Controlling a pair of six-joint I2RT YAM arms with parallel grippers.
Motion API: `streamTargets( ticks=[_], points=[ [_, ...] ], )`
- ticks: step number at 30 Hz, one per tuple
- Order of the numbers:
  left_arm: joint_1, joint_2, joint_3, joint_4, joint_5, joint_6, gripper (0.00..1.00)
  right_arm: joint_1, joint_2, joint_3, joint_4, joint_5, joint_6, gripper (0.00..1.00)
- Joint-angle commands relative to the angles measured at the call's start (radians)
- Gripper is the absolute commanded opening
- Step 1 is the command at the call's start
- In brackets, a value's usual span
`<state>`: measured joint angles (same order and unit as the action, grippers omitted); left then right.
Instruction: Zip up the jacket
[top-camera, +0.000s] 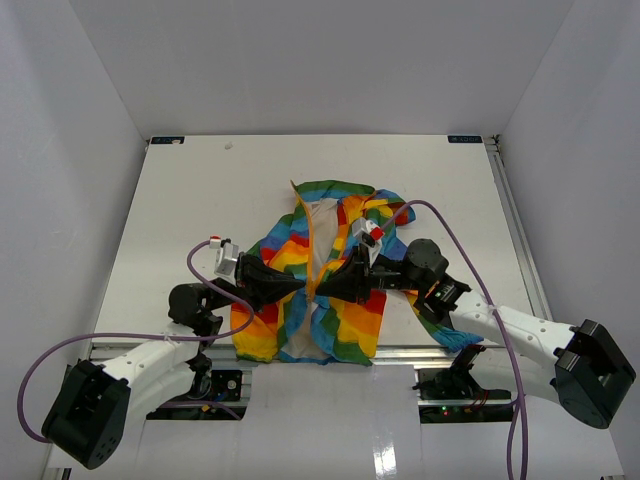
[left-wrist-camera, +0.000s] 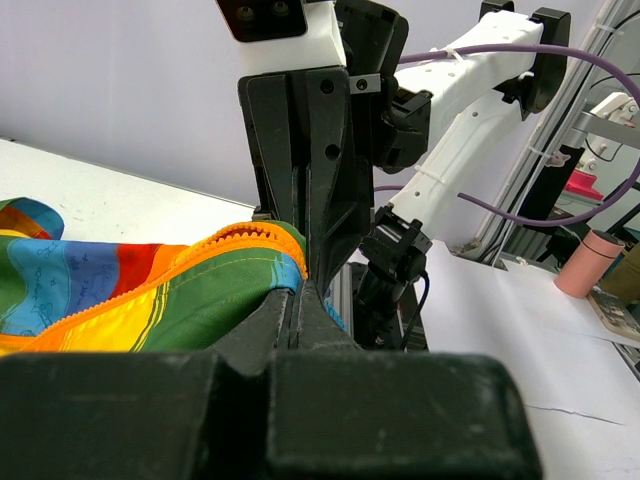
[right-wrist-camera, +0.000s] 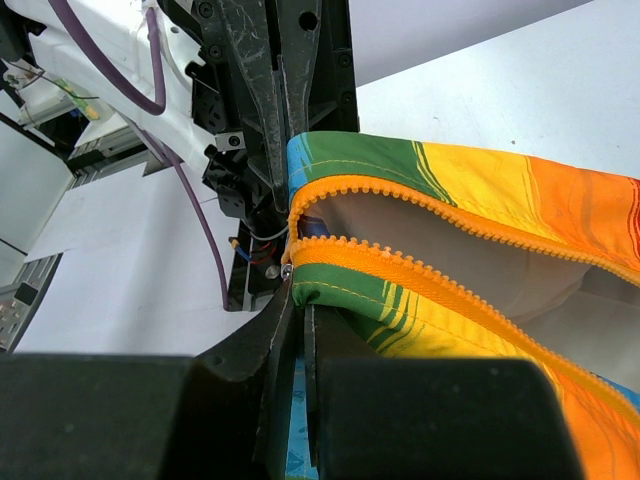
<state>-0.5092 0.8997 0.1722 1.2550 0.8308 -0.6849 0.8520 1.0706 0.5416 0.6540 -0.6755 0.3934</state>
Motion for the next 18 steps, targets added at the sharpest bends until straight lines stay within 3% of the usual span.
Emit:
streamTargets(
  ticks=[1,18],
  points=[
    [-0.008,-0.02,0.002,0.004,0.008,0.027,0.0,-0.001,-0.005,0.048,0.069,0.008,0.011,0.08],
    [-0.012,-0.048,-0.015,0.0,-0.019,0.061,0.0,-0.001,-0.018,0.022,0.071,0.017,0.026,0.08]
  ],
)
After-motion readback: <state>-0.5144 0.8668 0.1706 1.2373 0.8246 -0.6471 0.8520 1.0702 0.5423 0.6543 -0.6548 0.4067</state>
